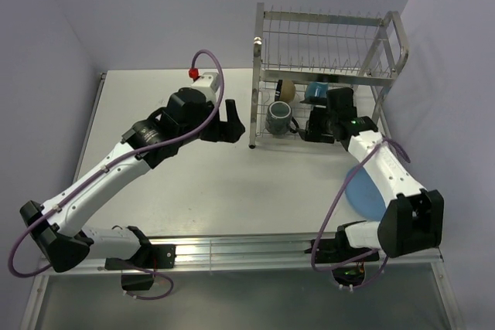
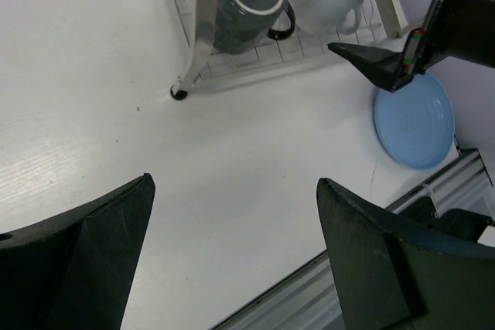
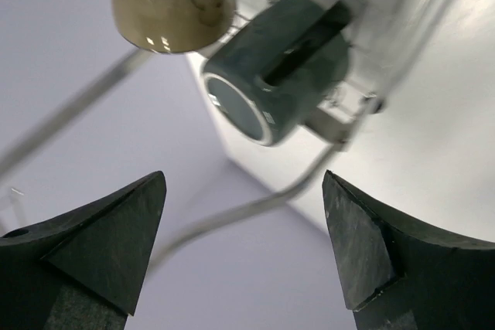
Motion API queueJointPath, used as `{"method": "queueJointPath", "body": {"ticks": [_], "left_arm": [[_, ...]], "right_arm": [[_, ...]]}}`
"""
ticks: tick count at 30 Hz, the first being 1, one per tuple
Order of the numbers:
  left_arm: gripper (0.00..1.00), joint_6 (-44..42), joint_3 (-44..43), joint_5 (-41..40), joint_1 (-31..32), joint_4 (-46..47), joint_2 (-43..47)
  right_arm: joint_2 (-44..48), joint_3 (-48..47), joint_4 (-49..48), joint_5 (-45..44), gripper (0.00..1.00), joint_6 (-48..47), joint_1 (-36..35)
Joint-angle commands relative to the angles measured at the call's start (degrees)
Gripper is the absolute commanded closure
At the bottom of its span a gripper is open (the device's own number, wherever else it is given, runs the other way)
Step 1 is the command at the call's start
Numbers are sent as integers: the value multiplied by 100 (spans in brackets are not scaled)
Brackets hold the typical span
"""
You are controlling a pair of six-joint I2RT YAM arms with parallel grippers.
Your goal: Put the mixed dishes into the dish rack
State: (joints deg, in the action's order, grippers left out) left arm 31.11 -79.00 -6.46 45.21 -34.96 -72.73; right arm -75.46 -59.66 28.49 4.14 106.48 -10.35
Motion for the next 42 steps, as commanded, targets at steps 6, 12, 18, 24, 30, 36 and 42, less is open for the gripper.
{"method": "queueJointPath", "body": {"ticks": [6, 12, 18, 24, 30, 36, 42], "left_arm": [[12, 176, -264, 1612, 128, 173, -812], [12, 228, -230, 1735, 295, 472, -980], [12, 167, 384, 1832, 295, 657, -682], [11, -44, 939, 1631, 295, 613, -75], [10, -246, 1176, 1507, 207, 508, 276], [9, -439, 1291, 1402, 14, 324, 444], [8, -448, 1519, 1454, -284, 104, 462]], "right_arm": [[1182, -397, 2475, -1316, 21, -3342, -81], [1868, -521, 4119, -2722, 30, -4109, -29], [2158, 513, 4446, -2639, 49, -3827, 961], [2124, 1422, 3823, -2269, 100, -4309, 2396], [1360, 1413, 3234, -2734, 100, -4451, 2696], [481, 1746, 2496, -2288, 100, -4215, 2696], [32, 2362, 1924, -1558, 100, -4074, 2443]]}}
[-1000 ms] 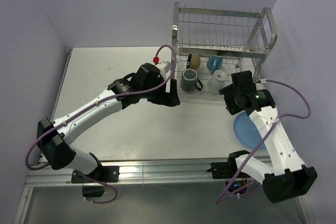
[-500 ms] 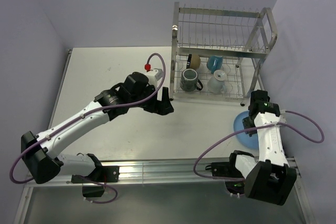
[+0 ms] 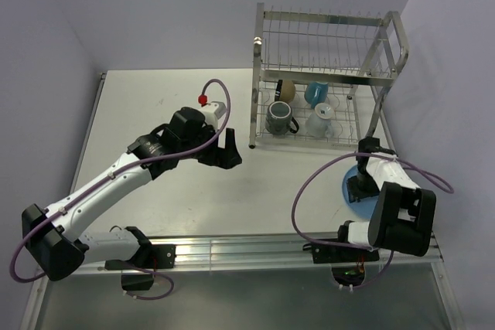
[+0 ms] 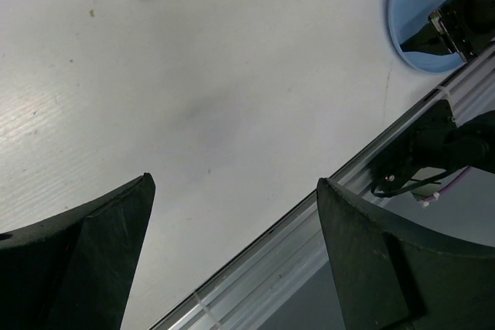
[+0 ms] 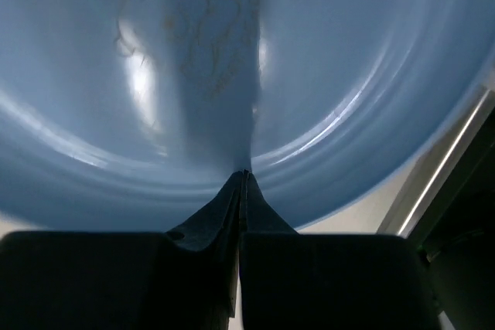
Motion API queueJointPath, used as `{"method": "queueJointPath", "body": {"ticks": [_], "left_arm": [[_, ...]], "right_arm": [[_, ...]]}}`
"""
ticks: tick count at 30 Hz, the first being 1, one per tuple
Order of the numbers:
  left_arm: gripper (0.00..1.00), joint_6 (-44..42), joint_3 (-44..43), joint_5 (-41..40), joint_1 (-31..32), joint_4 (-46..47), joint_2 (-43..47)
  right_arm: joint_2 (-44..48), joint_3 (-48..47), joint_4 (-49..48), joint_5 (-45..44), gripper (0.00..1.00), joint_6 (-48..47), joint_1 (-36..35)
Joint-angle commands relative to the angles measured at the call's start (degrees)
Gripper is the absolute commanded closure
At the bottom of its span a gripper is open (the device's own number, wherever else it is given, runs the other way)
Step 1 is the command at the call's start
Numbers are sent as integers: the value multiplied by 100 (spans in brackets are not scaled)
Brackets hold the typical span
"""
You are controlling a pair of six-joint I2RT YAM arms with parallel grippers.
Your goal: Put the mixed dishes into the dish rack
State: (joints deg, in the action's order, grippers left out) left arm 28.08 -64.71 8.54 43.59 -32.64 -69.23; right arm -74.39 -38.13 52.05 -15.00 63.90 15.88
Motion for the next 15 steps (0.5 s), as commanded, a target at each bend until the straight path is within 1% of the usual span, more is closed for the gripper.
{"method": "queueJointPath", "body": {"ticks": [1, 2, 3, 6, 7, 9, 10, 12, 13, 15], "left_arm": [[8, -144, 133, -36, -140, -172, 103], [8, -144, 160, -27, -202, -190, 77], [8, -136, 195, 7, -220, -198, 24], [8, -118, 266, 113, -325, -190, -177], [8, -127, 283, 157, -351, -207, -239], [8, -144, 266, 192, -369, -225, -423], [8, -144, 257, 236, -387, -208, -485], [8, -118, 266, 359, -404, -120, -661], [8, -92, 274, 490, -413, -24, -723], [8, -22, 292, 649, -413, 91, -898]], "right_arm": [[-102, 323, -459, 558, 100, 245, -312], [-119, 376, -494, 691, 100, 402, -479], [-120, 411, -529, 805, 100, 482, -942], [-155, 368, -521, 1236, 100, 922, -1848], [-172, 281, -529, 1454, 100, 1010, -2348], [-199, 149, -565, 1728, 100, 1186, -2772], [-207, -70, -556, 1790, 100, 1238, -3183], [-286, -369, -399, 1869, 100, 1265, -3572], [-295, -666, -354, 1887, 100, 1239, -3905], [-304, -932, -144, 1826, 100, 1230, -4171]]}}
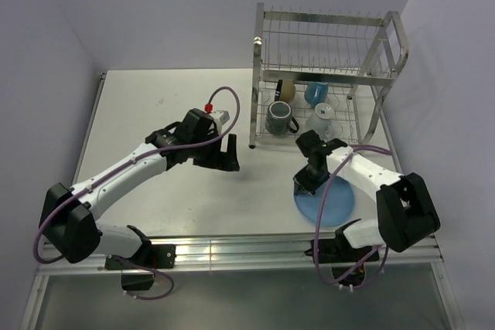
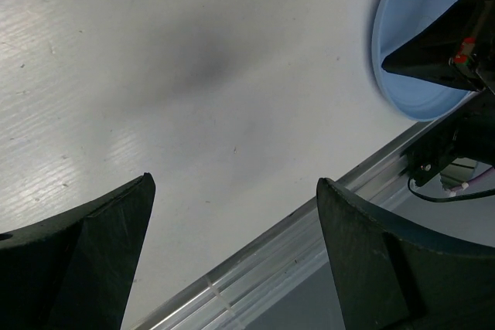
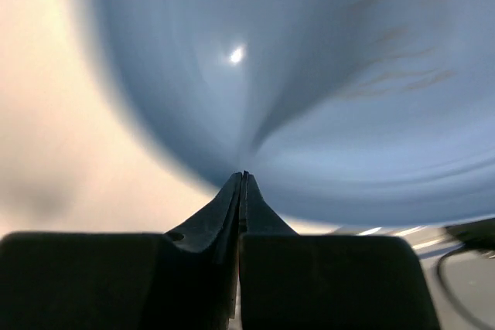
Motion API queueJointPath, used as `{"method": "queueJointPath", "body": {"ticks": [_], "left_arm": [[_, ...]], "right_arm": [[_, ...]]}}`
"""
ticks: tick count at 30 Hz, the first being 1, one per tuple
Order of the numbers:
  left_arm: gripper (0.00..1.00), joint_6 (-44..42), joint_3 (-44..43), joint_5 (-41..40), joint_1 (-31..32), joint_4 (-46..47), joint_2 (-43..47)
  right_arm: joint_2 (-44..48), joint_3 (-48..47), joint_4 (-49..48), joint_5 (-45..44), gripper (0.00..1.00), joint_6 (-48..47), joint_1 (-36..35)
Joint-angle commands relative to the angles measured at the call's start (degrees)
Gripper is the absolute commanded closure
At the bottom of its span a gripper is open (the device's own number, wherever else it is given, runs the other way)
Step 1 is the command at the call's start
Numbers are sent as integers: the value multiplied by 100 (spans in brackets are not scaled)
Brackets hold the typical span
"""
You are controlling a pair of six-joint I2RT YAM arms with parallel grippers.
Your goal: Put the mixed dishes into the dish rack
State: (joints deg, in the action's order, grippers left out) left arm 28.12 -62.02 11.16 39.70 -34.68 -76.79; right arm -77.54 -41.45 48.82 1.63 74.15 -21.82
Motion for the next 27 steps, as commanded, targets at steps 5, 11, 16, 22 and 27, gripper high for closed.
{"method": "queueJointPath", "body": {"ticks": [5, 11, 16, 22, 27], "left_arm": [[9, 62, 14, 764, -24, 532, -459], [9, 237, 181, 1538, -15, 1225, -652], [9, 554, 243, 1732, 195, 1648, -951], [10, 721, 120, 1671, 442, 1692, -1285], [9, 765, 181, 1574, 451, 1543, -1268]], "right_arm": [[195, -1093, 15, 267, 100, -285, -814], [852, -1365, 117, 182, 100, -955, -894], [1697, -1060, 594, -665, 100, -1112, -254], [2050, -83, 366, -585, 100, -1605, 995], [1251, 329, -310, -629, 100, -1737, 1005]]}}
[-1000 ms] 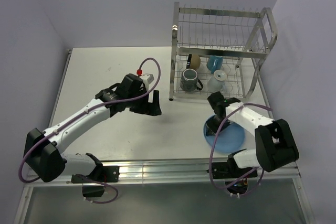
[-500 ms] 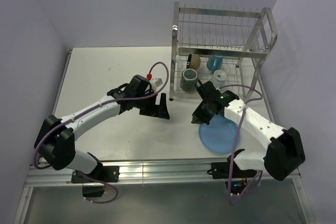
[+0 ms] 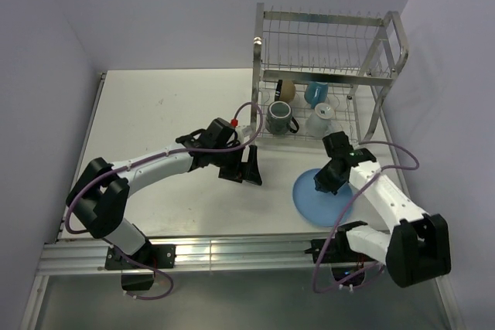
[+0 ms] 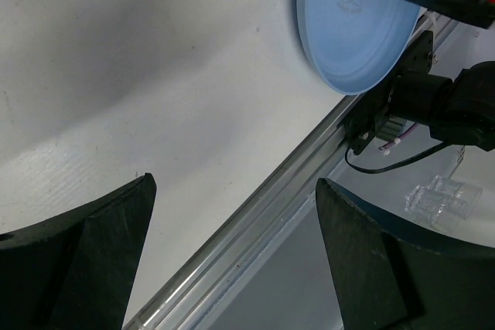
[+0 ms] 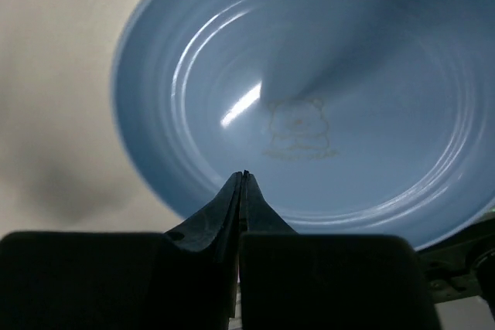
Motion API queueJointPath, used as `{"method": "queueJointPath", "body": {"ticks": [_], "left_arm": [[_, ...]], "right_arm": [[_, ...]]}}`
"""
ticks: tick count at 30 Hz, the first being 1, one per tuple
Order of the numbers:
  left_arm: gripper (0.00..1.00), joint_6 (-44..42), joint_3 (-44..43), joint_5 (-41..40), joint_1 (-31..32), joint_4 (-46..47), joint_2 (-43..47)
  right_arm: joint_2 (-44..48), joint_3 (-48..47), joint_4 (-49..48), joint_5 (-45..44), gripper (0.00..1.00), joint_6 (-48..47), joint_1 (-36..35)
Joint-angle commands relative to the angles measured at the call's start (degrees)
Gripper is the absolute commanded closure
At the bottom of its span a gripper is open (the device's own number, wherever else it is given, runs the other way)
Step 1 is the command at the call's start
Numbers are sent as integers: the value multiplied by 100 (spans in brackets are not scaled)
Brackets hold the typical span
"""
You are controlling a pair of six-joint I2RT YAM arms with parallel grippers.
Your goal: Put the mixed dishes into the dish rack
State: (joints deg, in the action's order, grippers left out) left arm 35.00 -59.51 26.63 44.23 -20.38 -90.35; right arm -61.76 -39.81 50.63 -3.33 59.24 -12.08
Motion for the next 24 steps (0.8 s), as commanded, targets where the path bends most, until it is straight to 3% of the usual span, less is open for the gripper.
{"method": "queueJointPath", "body": {"ticks": [1, 7, 16, 24], "left_arm": [[9, 68, -79, 0, -2, 70, 105], [9, 112, -53, -246, 7, -141, 166], [9, 200, 185, -326, -2, 7, 176], [9, 103, 238, -229, -11, 245, -53]], "right_arm": [[-467, 245, -649, -54, 100, -325, 30], [-1461, 422, -1415, 446, 100, -326, -242], [-2252, -114, -1872, 1097, 100, 219, -2026], [-1762, -606, -1891, 1389, 100, -44, -2352]]}}
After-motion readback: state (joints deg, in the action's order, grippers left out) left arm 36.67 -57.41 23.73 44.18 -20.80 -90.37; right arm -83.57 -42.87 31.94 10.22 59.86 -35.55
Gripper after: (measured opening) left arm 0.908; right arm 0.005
